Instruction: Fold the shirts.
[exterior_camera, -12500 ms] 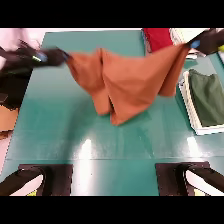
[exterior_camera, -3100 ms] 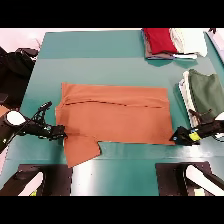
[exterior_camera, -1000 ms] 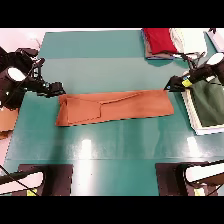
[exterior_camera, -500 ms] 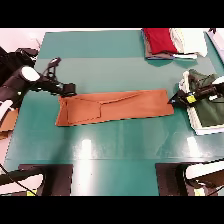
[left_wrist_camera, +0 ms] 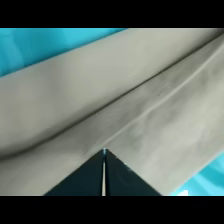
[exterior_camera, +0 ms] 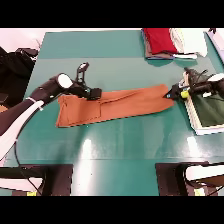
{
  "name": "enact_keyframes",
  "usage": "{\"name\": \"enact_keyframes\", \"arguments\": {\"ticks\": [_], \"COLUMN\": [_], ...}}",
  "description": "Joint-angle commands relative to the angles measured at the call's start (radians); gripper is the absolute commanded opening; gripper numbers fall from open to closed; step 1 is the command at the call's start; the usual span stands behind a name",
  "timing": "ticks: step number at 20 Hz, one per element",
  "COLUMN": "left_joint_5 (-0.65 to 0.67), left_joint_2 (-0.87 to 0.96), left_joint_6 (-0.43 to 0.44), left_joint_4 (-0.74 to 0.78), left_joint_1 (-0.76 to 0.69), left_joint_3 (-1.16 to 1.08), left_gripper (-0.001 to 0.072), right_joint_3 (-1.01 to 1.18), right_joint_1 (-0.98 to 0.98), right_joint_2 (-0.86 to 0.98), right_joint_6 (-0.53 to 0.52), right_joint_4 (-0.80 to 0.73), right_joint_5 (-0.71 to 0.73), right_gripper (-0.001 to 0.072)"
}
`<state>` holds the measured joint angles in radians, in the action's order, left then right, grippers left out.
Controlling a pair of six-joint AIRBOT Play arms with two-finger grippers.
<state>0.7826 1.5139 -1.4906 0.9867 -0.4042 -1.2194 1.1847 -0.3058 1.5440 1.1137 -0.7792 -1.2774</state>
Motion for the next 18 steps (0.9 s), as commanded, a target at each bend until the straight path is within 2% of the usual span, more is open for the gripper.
{"name": "enact_keyframes", "arguments": {"ticks": [1,8,13,18], "left_joint_5": [-0.034,-0.012,0.023,0.143], "left_joint_2": [0.126,0.327,0.342,0.312], "left_joint_6": [-0.001,-0.002,-0.001,-0.002], "left_joint_4": [-0.032,-0.078,-0.070,-0.024], "left_joint_1": [-0.074,-0.172,-0.187,-0.122], "left_joint_3": [-0.112,-0.289,-0.298,-0.386], "left_gripper": [0.0025,0.0025,0.0025,0.0025], "right_joint_3": [0.087,0.338,0.422,0.436], "right_joint_1": [0.028,0.245,0.365,0.433], "right_joint_2": [-0.113,-0.192,-0.191,-0.191], "right_joint_6": [-0.012,0.105,0.126,0.139], "right_joint_4": [0.055,0.053,0.053,0.054], "right_joint_5": [-0.070,-0.103,-0.094,-0.075], "right_gripper": [0.0013,0.0013,0.0013,0.0013]}}
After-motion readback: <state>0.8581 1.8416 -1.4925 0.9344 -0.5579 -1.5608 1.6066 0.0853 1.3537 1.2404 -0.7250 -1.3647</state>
